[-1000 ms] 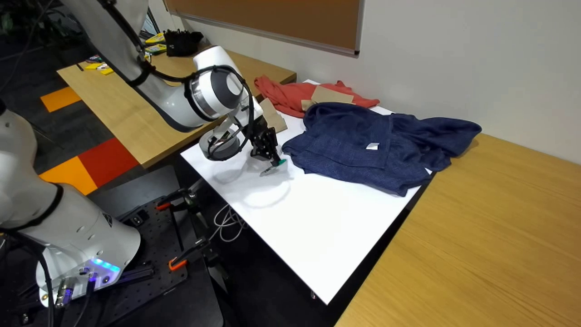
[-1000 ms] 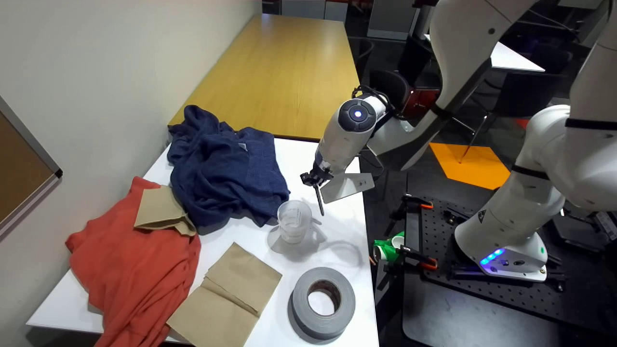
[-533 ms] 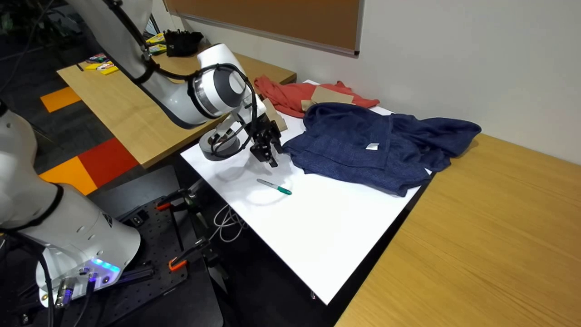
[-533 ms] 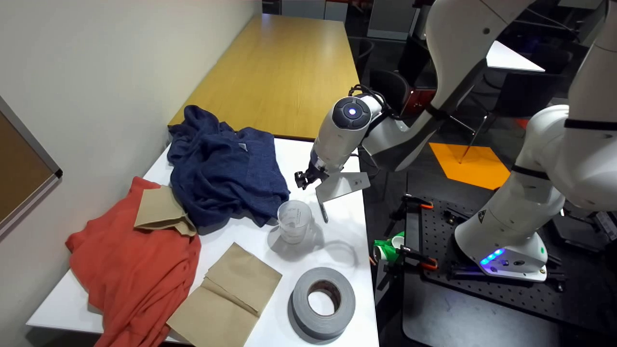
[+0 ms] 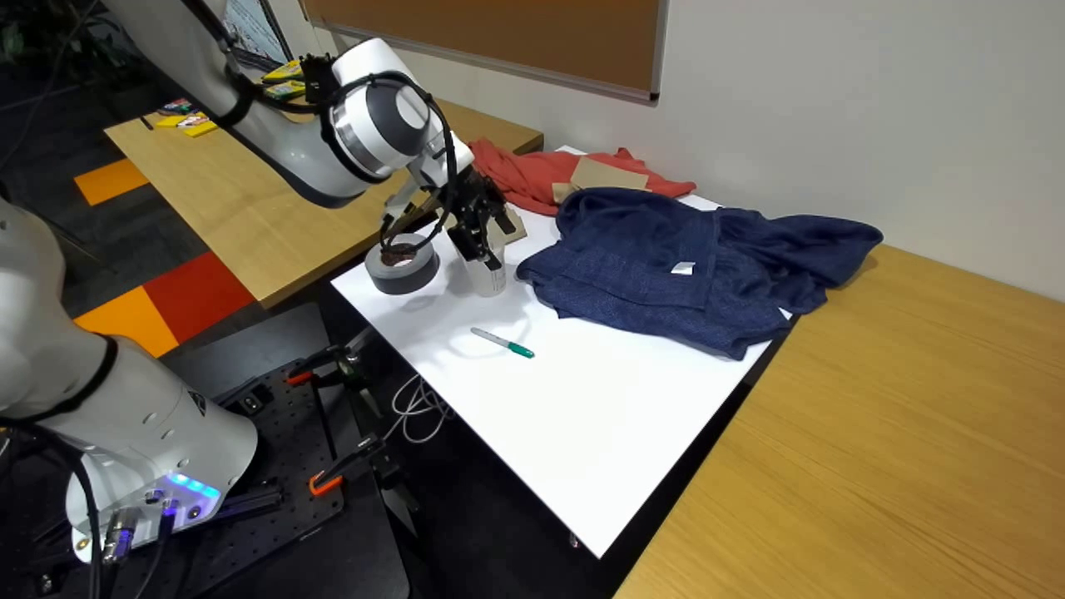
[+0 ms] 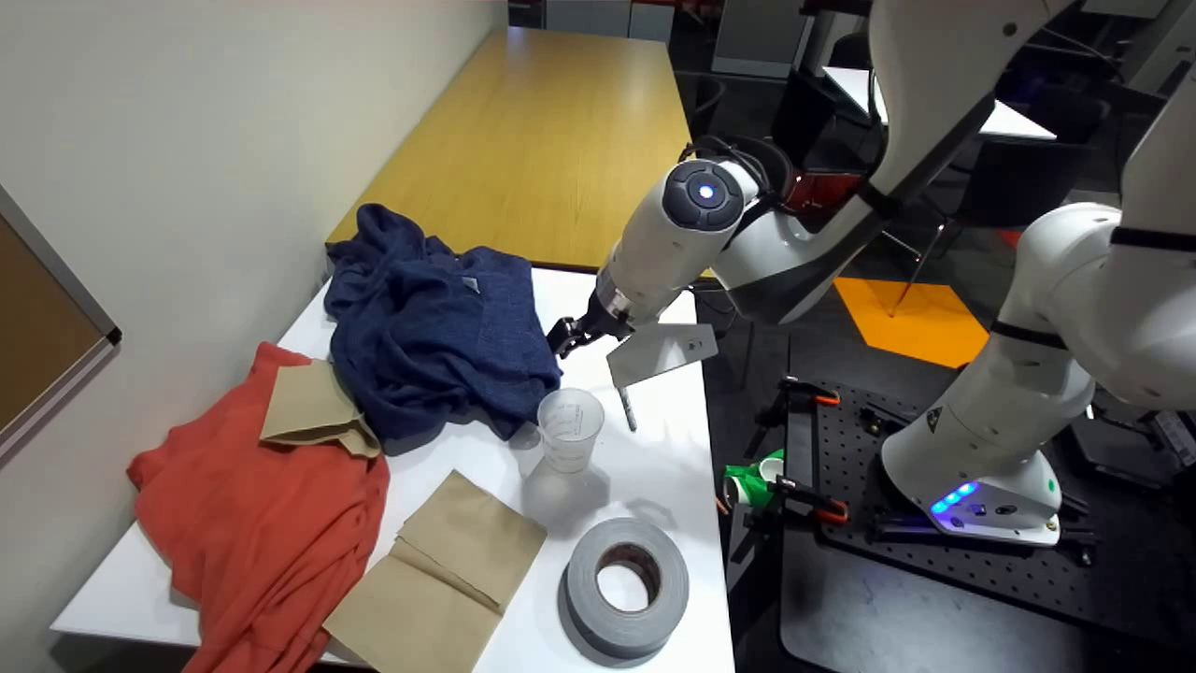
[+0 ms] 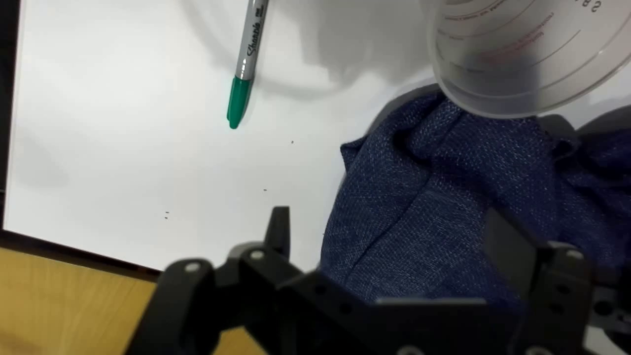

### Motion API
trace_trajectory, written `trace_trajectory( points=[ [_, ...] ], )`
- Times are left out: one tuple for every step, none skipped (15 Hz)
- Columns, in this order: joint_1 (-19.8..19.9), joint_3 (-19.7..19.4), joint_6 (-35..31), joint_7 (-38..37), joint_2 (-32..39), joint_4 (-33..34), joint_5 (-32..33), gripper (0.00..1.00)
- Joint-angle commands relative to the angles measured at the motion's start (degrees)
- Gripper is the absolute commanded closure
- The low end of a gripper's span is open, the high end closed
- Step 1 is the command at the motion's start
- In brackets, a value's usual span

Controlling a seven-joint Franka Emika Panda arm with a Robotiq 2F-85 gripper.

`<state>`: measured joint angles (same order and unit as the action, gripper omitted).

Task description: Pick up the pen and place it in the clear cup. Remove the pen from the cup and move the cup to the right.

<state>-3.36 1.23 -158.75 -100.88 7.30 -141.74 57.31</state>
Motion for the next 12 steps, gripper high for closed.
trace_trajectory(
  points=[
    [-0.5, 1.4, 0.7, 2.8, -4.6, -3.0, -3.4, 0.00],
    [-0.4, 1.9, 0.7, 4.3, -5.0, -3.7, -5.3, 0.00],
    [-0.3, 2.4, 0.7, 5.8, -5.4, -4.2, -7.3, 0.00],
    [-0.3, 2.8, 0.7, 7.9, -5.7, -4.9, -9.8, 0.00],
    [-0.2, 3.1, 0.4, 9.8, -5.9, -5.4, -11.8, 0.00],
    [-0.2, 3.5, 0.4, 12.1, -5.9, -5.9, -14.3, 0.00],
    [-0.2, 3.8, 0.5, 13.9, -5.9, -6.1, -16.2, 0.00],
    [-0.2, 4.1, 0.3, 16.1, -5.6, -6.3, -18.4, 0.00],
    [-0.1, 4.3, 0.4, 17.8, -5.2, -6.2, -20.2, 0.00],
    [-0.1, 4.5, 0.5, 19.5, -4.9, -6.2, -21.9, 0.00],
    [0.0, 4.5, 0.3, 21.0, -4.5, -6.0, -23.2, 0.00],
    [0.0, 4.5, 0.3, 21.8, -4.2, -5.9, -24.0, 0.00]
  ],
)
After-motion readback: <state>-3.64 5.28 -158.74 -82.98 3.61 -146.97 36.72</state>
